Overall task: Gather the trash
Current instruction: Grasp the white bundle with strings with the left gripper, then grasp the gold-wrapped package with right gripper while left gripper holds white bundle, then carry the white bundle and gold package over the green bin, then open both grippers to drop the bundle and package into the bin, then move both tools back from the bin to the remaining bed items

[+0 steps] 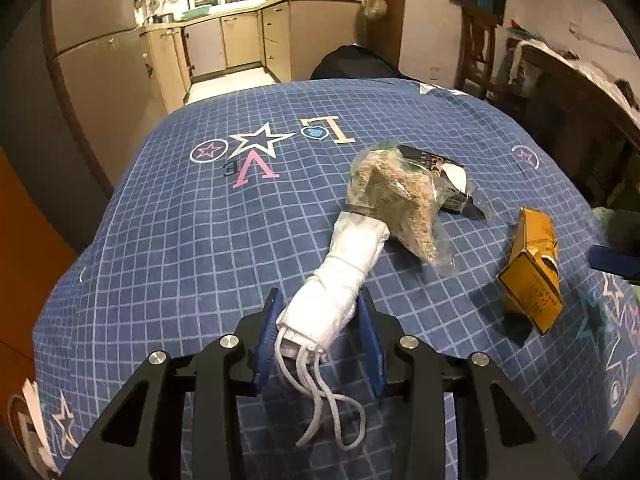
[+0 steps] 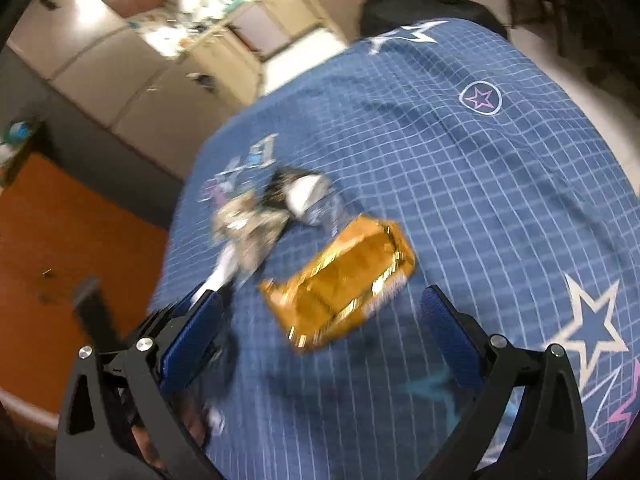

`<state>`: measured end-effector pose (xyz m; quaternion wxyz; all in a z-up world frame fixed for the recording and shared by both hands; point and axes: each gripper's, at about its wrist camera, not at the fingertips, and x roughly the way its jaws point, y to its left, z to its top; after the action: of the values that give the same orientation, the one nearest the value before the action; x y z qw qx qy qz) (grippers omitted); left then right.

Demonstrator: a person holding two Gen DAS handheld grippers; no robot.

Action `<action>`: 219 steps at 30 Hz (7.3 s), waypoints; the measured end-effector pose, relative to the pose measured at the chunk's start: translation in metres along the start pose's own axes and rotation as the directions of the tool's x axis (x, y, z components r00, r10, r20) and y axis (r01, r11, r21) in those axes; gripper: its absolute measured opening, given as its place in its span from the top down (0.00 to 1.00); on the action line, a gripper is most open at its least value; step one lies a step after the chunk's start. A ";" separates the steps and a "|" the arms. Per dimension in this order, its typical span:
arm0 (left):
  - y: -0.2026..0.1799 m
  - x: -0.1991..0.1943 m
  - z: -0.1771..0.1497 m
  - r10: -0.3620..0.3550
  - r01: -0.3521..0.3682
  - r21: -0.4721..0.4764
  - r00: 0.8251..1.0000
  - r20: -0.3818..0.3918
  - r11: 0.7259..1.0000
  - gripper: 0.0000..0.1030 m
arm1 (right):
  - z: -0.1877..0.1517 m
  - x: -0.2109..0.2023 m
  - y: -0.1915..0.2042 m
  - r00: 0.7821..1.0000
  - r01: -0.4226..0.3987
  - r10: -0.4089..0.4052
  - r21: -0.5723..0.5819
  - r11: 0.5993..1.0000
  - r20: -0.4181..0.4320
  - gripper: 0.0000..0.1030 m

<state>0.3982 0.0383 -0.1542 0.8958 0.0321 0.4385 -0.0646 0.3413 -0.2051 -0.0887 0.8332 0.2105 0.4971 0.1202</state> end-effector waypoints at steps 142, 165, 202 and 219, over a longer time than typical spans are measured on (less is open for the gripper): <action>-0.546 -0.019 0.080 -0.471 0.499 0.248 0.867 -0.165 0.831 0.70 | 0.029 -0.266 -0.318 0.890 0.405 -0.410 0.066 0.912 0.200 0.88; -0.541 -0.009 0.075 -0.420 0.448 0.260 0.893 -0.161 0.855 0.52 | 0.022 -0.270 -0.328 0.891 0.391 -0.400 0.085 0.917 0.215 0.81; -0.214 -0.102 0.046 -0.142 0.097 0.208 0.967 0.211 0.973 0.23 | -0.050 -0.218 -0.118 0.856 0.281 -0.084 -0.322 0.904 0.510 0.13; 0.014 -0.021 0.050 -0.127 0.132 -0.080 0.990 0.064 0.988 0.15 | -0.025 -0.093 -0.017 0.964 0.144 0.004 -0.534 0.833 0.266 0.10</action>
<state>0.4268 0.0478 -0.1068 0.9027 -0.0361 0.4156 -0.1051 0.2753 -0.2524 -0.0346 0.9192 -0.0420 0.3374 0.1986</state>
